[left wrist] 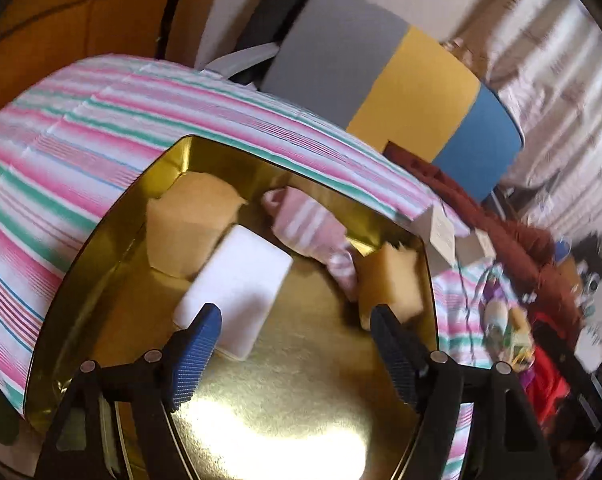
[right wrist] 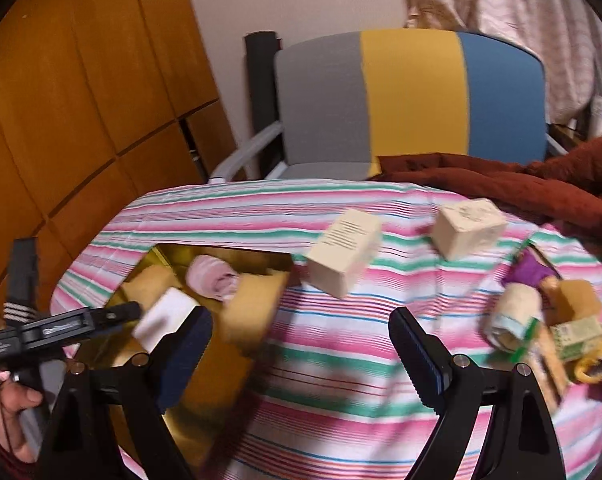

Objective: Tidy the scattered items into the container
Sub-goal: 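Grasp the cracker packet with the right tool while the left tool grasps the cream knit sock, then carry the cracker packet and knit sock in both tools over the tray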

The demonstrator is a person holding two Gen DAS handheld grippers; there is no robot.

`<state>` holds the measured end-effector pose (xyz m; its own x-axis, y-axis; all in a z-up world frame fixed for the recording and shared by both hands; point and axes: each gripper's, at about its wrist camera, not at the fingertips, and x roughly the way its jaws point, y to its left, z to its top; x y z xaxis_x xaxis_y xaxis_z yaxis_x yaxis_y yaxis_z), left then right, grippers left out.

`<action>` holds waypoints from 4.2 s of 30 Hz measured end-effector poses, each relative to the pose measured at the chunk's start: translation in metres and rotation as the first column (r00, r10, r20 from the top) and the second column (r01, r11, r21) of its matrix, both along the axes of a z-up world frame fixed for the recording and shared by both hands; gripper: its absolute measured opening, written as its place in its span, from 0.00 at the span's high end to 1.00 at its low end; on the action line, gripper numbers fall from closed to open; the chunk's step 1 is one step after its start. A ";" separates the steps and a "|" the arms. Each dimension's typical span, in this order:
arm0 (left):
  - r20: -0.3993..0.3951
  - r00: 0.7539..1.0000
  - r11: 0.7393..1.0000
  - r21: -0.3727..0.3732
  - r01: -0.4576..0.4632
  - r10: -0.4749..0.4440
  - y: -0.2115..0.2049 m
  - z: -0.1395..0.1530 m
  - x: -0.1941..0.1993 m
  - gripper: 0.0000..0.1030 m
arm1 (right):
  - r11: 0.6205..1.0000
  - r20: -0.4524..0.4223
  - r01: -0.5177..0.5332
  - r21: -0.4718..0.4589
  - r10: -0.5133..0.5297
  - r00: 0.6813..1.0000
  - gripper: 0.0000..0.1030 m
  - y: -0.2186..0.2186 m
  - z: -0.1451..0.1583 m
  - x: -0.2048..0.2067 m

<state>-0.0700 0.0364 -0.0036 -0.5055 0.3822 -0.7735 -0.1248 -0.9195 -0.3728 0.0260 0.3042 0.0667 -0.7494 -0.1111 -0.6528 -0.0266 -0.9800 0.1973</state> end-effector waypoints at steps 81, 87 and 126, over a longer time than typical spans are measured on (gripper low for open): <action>-0.014 0.730 0.717 -0.206 0.666 -0.683 0.401 -0.052 0.010 0.52 | 0.942 0.415 0.336 0.022 -0.314 0.854 0.36 0.244 -0.104 0.033; -0.044 0.738 0.735 -0.154 0.661 -0.673 0.380 -0.051 0.013 0.54 | 0.944 0.414 0.329 0.038 -0.315 0.854 0.36 0.240 -0.105 0.029; -0.130 0.820 0.829 -0.042 0.557 -0.558 0.210 -0.049 0.103 0.56 | 0.990 0.354 0.134 -0.052 -0.107 0.929 0.44 0.187 -0.099 0.028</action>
<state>0.0328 0.2466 -0.0530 -0.3027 0.6281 -0.7168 -0.6636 -0.6787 -0.3145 0.0536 0.4913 -0.0326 -0.4857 -0.0924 -0.8692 -0.2243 -0.9479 0.2261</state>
